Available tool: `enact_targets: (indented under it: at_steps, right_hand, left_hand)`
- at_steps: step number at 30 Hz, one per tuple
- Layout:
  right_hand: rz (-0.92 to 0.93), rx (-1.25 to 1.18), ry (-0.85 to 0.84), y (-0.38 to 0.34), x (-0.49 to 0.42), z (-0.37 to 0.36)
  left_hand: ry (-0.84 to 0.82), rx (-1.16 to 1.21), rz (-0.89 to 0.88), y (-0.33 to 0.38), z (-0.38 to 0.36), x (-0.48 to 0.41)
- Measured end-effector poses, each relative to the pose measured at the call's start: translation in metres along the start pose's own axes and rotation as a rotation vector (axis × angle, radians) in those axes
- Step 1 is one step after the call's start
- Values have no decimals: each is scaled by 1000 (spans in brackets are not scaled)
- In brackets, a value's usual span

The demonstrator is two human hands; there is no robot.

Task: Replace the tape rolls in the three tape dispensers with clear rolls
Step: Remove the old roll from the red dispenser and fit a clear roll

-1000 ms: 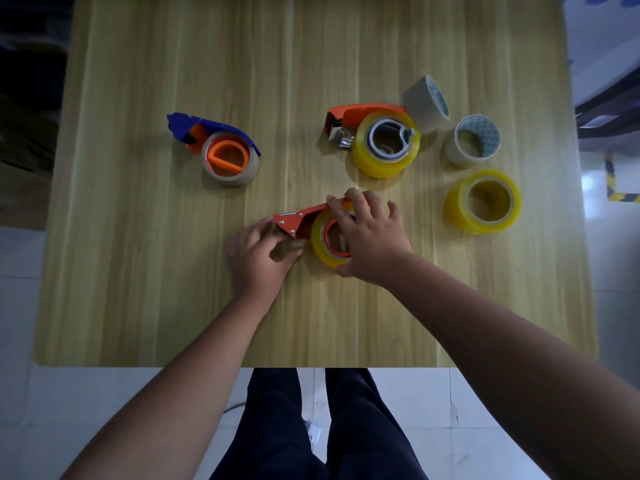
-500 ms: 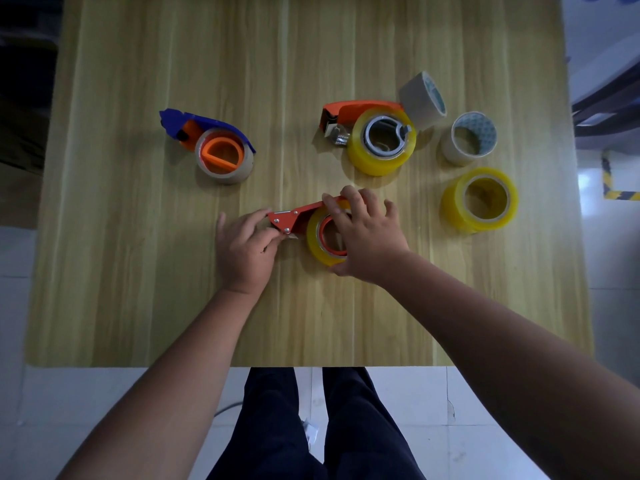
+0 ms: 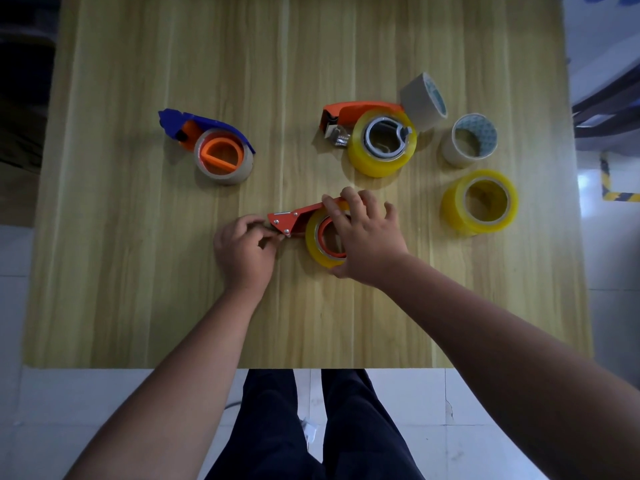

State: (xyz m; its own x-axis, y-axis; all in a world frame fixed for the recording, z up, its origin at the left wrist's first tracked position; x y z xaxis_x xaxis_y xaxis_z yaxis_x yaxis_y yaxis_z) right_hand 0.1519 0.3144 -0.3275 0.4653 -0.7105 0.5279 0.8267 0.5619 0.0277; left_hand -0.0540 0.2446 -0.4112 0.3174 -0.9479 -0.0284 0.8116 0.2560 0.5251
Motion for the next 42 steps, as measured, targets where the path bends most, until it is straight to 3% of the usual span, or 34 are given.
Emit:
enact_targets:
  at_steps: [8, 18, 29, 36, 40, 42]
  right_hand:
    - [-8, 13, -8, -2, -2, 1]
    - [-10, 13, 1, -3, -2, -1]
    - [-13, -8, 27, -1, -3, -2]
    - [22, -129, 70, 4, 6, -13]
    - [-12, -158, 79, 5, 11, -17]
    - [-39, -174, 64, 7, 12, -18]
  left_hand:
    - [-13, 290, 29, 9, 9, -8]
    - [-61, 260, -72, -6, 5, -1]
    - [19, 223, -19, 4, 12, 0]
    - [-55, 264, -9, 7, 32, -5]
    - [-20, 363, 110, 3, 49, -8]
    - [-65, 376, 68, 12, 59, -14]
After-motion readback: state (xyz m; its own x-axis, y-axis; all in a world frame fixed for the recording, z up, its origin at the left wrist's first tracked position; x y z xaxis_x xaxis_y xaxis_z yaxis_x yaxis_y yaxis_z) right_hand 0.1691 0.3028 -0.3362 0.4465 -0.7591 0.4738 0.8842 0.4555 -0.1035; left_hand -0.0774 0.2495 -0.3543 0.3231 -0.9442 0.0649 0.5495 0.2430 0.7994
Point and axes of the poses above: each hand's wrist, its own x-axis away from the middle knuckle, its own z-axis out of the back of the hand, y = z × x, the point moved 2 cm from there along -x, towards the middle knuckle, and after that the axes turned 6 degrees about -y, right-handed, at the moved point
